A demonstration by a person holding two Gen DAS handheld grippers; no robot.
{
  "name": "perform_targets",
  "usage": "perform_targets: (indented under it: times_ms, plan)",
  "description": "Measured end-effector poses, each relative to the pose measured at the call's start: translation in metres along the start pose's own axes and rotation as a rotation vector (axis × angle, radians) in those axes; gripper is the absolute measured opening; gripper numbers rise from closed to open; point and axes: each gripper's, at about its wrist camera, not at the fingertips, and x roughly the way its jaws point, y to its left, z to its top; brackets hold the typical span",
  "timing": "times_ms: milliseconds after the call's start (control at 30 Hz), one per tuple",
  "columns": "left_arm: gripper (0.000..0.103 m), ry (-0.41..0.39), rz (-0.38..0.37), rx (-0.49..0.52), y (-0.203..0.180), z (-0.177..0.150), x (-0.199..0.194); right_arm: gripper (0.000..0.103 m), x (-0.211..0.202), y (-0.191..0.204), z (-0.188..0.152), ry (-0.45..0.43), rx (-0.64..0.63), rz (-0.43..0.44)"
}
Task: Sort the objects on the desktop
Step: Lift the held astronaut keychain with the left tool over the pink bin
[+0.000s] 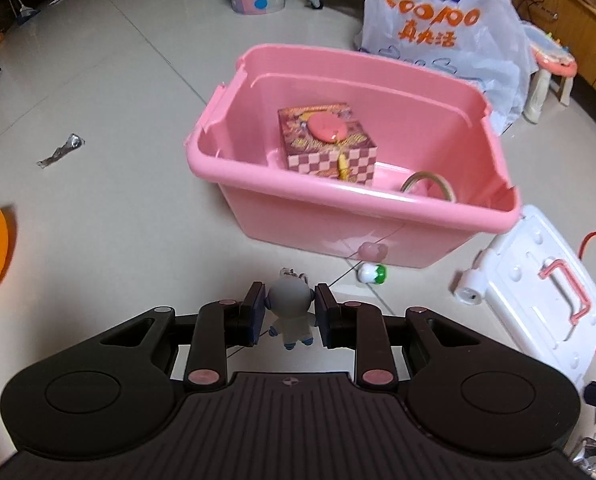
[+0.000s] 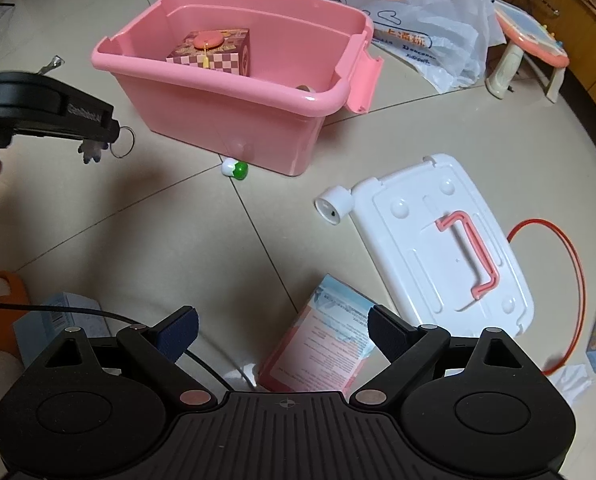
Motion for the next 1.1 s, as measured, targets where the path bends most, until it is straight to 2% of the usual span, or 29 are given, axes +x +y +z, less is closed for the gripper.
perform_targets:
  times_ms: [200, 433, 800, 1100]
  plan:
    - [0.028, -0.05, -0.009, 0.047, -0.006, 0.001, -0.026, 0.09, -0.007, -0.001, -0.003, -0.015, -0.001, -0.002]
    - [0.028, -0.082, -0.054, 0.071, -0.017, 0.004, -0.051, 0.09, -0.016, -0.001, -0.007, -0.031, -0.002, -0.008]
    - [0.028, -0.149, -0.076, 0.118, -0.031, 0.009, -0.074, 0.09, -0.024, -0.001, -0.012, -0.045, -0.005, -0.015]
    - [0.028, -0.168, -0.092, 0.14, -0.048, 0.02, -0.078, 0.09, -0.026, -0.005, -0.013, -0.051, 0.007, -0.01]
